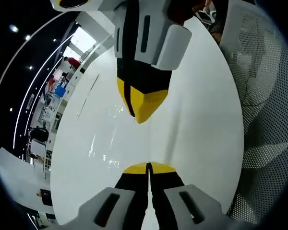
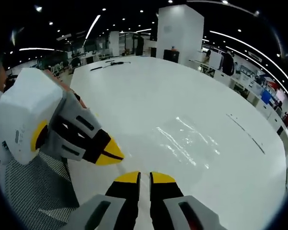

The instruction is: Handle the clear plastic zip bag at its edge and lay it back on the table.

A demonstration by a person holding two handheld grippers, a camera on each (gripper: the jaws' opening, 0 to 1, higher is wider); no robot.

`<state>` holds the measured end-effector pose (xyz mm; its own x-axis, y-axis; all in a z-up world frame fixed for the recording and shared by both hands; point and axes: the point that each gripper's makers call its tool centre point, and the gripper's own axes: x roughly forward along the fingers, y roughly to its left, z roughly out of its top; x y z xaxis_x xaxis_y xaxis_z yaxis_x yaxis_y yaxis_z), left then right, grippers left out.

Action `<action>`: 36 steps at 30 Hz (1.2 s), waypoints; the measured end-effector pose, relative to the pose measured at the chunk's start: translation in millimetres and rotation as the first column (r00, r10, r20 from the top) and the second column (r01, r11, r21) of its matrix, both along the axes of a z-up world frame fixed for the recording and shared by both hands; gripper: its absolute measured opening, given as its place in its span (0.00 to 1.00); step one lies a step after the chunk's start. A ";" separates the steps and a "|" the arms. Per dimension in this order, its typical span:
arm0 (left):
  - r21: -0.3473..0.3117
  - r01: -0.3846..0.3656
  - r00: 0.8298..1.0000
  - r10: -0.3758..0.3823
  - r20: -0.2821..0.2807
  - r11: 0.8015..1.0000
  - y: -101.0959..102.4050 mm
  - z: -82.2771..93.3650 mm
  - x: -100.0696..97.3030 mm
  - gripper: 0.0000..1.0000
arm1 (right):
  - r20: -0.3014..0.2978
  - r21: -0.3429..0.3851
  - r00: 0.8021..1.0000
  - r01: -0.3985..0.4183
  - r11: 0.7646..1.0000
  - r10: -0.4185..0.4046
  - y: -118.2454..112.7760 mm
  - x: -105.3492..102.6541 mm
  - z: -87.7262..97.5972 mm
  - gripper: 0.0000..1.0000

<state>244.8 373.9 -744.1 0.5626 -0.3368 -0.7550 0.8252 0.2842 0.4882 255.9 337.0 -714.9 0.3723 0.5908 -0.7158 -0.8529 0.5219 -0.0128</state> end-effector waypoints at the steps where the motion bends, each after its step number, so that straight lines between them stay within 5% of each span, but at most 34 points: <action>1: 0.003 0.001 1.000 -0.001 -0.005 1.000 -0.1 -2.1 -0.4 0.00 | -0.001 0.002 1.000 0.007 1.000 -0.007 -1.9 -0.8 0.0 0.04; 21: -0.027 -0.010 0.998 0.008 -0.067 1.000 2.5 -9.0 -9.9 0.06 | -0.037 0.016 0.998 0.060 0.998 -0.059 -11.1 -8.8 -7.0 0.03; 36: -0.157 -0.201 0.972 0.176 -0.158 0.967 33.9 -1.2 -14.0 0.14 | -0.071 0.040 0.991 0.117 0.992 -0.114 -24.6 -11.5 -15.5 0.07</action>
<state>230.8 407.8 -745.3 0.5198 -0.3654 -0.7722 0.8057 0.5103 0.3009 244.5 312.4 -730.4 0.3904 0.5781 -0.7165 -0.7853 0.6153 0.0685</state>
